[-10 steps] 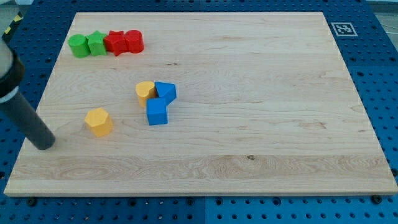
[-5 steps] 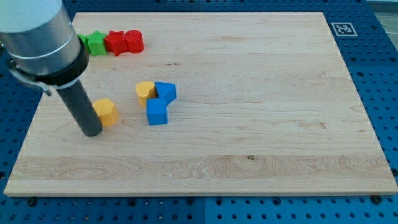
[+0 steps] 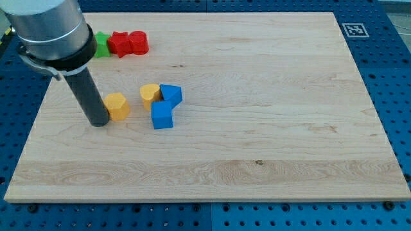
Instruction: Put the hexagon parallel to heart
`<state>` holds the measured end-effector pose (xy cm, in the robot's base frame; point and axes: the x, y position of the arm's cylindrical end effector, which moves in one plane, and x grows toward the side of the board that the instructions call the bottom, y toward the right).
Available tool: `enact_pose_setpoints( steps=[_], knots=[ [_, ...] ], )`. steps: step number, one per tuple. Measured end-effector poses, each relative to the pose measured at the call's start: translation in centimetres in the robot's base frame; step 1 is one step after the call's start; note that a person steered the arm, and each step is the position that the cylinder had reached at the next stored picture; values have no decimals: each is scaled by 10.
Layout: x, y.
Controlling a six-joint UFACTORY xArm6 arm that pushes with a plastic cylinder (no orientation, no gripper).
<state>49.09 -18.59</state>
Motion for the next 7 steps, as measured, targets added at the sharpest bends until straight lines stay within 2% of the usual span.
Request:
enact_pose_setpoints(
  steps=[7],
  knots=[
    [-25, 0]
  ],
)
